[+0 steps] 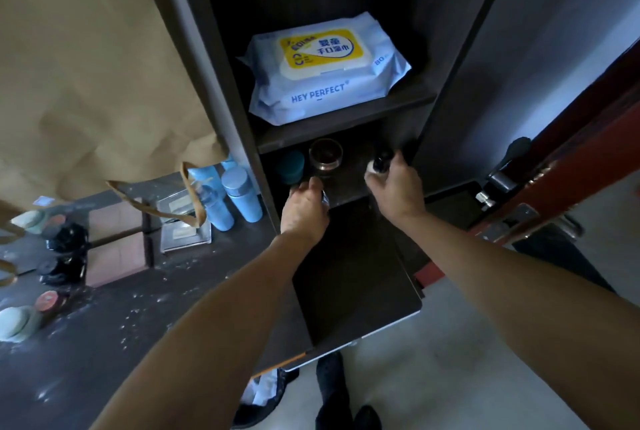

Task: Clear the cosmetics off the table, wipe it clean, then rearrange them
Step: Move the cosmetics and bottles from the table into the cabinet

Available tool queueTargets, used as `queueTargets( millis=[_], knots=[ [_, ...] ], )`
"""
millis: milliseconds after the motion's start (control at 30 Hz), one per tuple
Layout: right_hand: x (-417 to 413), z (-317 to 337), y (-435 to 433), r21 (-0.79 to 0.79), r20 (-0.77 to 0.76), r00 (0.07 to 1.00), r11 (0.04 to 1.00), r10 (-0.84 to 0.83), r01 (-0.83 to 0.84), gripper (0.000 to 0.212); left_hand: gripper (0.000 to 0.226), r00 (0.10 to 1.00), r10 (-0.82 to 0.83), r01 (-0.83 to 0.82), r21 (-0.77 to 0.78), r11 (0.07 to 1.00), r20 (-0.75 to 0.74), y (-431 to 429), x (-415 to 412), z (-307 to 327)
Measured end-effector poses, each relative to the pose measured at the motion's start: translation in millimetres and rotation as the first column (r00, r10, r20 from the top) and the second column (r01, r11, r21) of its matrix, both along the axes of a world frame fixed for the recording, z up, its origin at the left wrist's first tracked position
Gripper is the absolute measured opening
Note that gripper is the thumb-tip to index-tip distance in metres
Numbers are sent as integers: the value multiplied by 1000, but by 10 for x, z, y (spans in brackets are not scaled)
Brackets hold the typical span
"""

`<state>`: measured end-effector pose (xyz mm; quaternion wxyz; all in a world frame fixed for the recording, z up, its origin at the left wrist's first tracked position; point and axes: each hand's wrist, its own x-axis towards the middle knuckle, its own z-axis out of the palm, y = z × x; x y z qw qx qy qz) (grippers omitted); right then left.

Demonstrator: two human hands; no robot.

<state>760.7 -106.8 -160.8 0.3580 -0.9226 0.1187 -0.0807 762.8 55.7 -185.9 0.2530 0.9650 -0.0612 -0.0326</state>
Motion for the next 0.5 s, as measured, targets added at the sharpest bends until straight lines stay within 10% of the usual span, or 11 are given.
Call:
queueTargets(
  millis=[500],
  knots=[
    [1009,-524,125,1,-62,993,995,-99,99,34,60,996,83,-84,47,995,34,-118,419,-493]
  ],
)
